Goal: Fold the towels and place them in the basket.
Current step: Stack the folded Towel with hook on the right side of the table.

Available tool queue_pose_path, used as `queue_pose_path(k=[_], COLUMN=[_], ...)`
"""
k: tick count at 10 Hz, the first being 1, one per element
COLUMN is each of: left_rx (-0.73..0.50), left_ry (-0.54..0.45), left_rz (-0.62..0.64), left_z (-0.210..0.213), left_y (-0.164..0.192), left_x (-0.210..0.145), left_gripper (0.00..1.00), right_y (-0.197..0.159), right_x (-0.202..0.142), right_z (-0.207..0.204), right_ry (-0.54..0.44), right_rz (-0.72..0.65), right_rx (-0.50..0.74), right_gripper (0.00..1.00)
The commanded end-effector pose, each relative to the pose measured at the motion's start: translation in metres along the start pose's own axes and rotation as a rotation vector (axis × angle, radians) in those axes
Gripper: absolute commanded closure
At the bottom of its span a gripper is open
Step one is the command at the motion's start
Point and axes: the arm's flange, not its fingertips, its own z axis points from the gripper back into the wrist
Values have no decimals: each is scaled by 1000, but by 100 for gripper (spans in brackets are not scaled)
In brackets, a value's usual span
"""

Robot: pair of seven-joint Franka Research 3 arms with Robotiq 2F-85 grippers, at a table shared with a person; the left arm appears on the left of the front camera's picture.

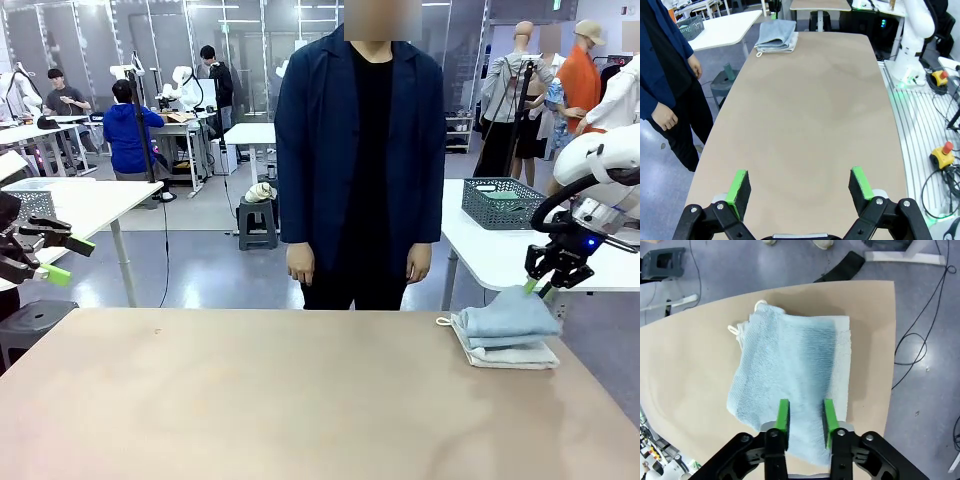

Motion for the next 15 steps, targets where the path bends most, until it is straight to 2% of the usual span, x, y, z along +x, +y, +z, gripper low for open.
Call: queue_pose_path(k=[1, 2, 3, 4, 5, 6, 8, 11, 13, 15], left_rx=[2, 2, 2, 2, 2, 2, 2, 2, 2, 2], left_ry=[-7, -7, -7, -7, -7, -7, -7, -7, -7, -7], left_rz=[-2, -2, -2, -2, -2, -2, -2, -2, -2, -2], left_z=[1, 1, 1, 1, 1, 1, 1, 1, 1, 1], left_y=[0, 0, 0, 0, 0, 0, 0, 0, 0, 0], left_x=[2, 2, 2, 2, 2, 2, 2, 2, 2, 2], left_gripper=[0, 0, 0, 0, 0, 0, 0, 0, 0, 0], right_y=[-1, -1, 0, 11, 34, 63, 130, 203, 227, 232], right_x=[5, 6, 7, 4, -6, -20, -66, -144, -192, -234], right_z=[-1, 0, 4, 20, 48, 88, 186, 296, 344, 365], right_ry=[-20, -23, -30, -30, -2, 40, 57, -3, -85, -238], right_rz=[40, 43, 44, 57, 94, 119, 146, 98, 102, 120], right_rx=[-4, -6, -16, -16, -38, -67, -176, -248, -247, -201], right_gripper=[37, 51, 17, 31, 0, 0, 0, 0, 0, 0])
